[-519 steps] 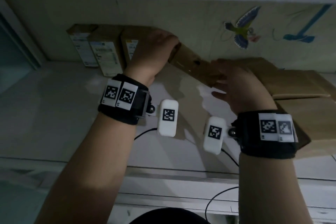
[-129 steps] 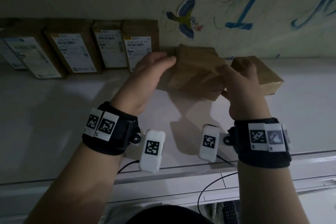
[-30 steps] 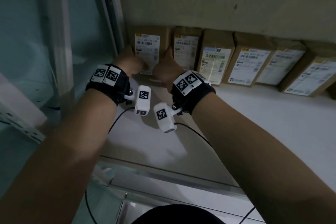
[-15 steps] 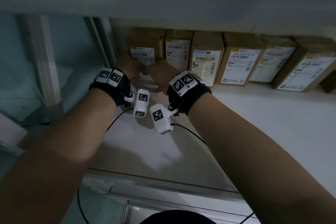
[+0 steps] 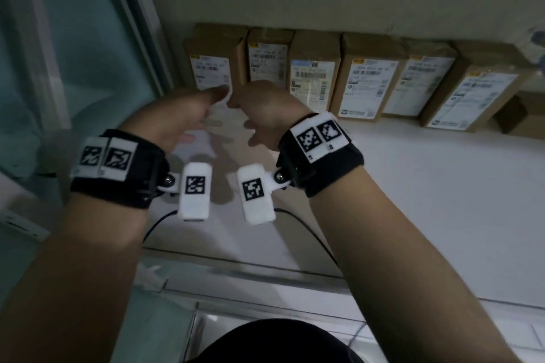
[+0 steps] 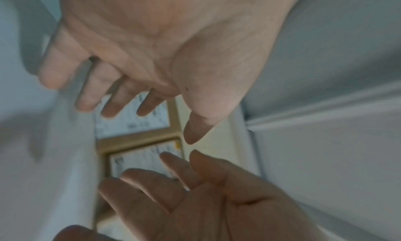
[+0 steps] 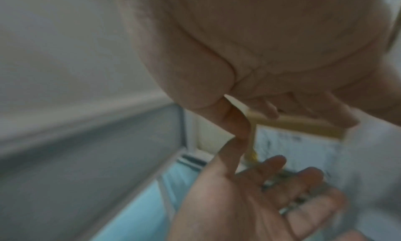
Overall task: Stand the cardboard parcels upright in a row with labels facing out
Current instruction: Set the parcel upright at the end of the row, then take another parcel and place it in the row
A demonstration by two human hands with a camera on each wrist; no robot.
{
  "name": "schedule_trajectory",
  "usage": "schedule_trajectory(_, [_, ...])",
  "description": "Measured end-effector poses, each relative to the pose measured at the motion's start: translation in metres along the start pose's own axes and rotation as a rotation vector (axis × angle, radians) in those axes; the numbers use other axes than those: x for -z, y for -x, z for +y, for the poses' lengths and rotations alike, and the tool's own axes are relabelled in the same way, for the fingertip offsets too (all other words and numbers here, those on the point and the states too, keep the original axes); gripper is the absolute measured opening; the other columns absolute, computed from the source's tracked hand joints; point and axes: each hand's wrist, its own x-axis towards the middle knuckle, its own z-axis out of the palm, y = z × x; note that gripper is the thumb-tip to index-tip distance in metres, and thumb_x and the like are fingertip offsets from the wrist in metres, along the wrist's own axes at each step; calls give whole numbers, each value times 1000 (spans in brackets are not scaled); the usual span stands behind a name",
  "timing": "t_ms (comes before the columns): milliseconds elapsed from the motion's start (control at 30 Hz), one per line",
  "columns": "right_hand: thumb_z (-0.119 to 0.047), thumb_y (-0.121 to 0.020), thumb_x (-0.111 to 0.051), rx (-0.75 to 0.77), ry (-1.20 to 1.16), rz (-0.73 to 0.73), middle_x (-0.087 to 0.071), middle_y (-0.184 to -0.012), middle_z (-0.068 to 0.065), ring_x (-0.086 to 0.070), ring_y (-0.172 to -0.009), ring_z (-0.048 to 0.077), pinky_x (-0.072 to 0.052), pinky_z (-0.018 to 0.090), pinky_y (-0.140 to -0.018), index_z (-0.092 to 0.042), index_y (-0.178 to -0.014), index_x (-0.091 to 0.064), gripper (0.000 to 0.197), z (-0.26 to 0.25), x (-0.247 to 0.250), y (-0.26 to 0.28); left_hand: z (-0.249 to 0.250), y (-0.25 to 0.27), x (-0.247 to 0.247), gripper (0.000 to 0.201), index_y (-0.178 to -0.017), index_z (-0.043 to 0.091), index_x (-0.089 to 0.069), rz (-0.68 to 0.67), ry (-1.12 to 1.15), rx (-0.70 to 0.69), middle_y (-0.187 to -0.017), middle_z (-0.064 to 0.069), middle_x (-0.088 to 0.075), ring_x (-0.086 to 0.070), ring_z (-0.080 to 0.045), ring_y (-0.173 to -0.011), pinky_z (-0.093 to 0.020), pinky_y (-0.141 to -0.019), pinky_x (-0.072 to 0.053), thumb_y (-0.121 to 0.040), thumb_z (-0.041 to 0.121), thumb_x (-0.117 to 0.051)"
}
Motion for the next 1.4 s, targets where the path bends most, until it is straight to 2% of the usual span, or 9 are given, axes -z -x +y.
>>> schedule_trajectory(167, [-12,-109,-53,-12,-55,198,-60,-144,14,-63,-96,19,-54,26,-81,1,-149,-52,42,2,37,35,33,34,-49,16,-101,34,-67,-80,90,-124,-109,3,-75,-70,-26,-118,-41,-96,-50,-104,49,-62])
schedule_trajectory(300, [-14,-105,-57,-17,-94,349,-65,-122,4,-62,-94,14,-43,16,-58,-10,-150,-53,45,28,89,73,52,57,-116,26,-112,31,-69,-374,190,-232,-118,6,-72,-67,-19,-120,-44,-101,-53,-100,53,-65])
schedule_trajectory(467, [-18,-101,-60,-99,-105,596,-65,-134,10,-63,-114,23,-48,28,-81,-17,-148,-55,47,70,167,116,69,85,-217,28,-116,40,-70,-515,30,-294,-127,6,-73,-66,-17,-123,-43,-105,-52,-95,55,-60])
schedule_trajectory(567, [-15,-103,-58,-142,-117,650,-58,-122,5,-55,-108,19,-44,27,-76,-24,-127,-66,27,98,217,137,78,99,-275,20,-120,40,-70,-543,-10,-281,-123,11,-73,-66,-10,-117,-34,-94,-52,-108,47,-55])
schedule_trajectory(767, [-17,-104,-58,-197,-93,718,-61,-107,-3,-55,-90,11,-46,32,-84,-15,-140,-60,37,131,310,164,108,105,-365,22,-125,32,-69,-583,61,-200,-126,5,-70,-64,-15,-119,-34,-92,-50,-108,41,-58])
schedule_trajectory(933, [-27,-109,-52,-213,-69,730,-55,-147,6,-55,-129,27,-46,39,-109,-13,-149,-54,43,151,383,173,132,89,-443,27,-109,26,-80,-654,204,-68,-115,-4,-78,-74,-22,-110,-34,-83,-61,-109,19,-54])
schedule_trajectory(1100, [-20,-109,-54,-229,-160,751,-55,-147,13,-52,-142,31,-54,24,-80,-1,-154,-46,50,171,455,176,147,77,-501,62,-163,19,-38,-629,211,-32,-162,9,-40,-37,-13,-152,-48,-129,-32,-108,35,-61])
schedule_trajectory(1267, [-32,-101,-62,-182,-306,678,-62,-129,6,-59,-96,17,-45,37,-99,-10,-152,-51,57,196,483,162,142,63,-527,64,-163,20,-36,-516,472,89,-176,-5,-24,-27,-30,-159,-47,-115,-48,-107,31,-64])
schedule_trajectory(1400, [-55,-73,-73,-168,-280,660,-66,-136,5,-65,-117,27,-53,43,-106,-22,-141,-62,76,231,497,130,134,57,-528,57,-154,17,-49,-480,522,112,-164,-9,-39,-41,-32,-146,-39,-88,-58,-102,31,-70])
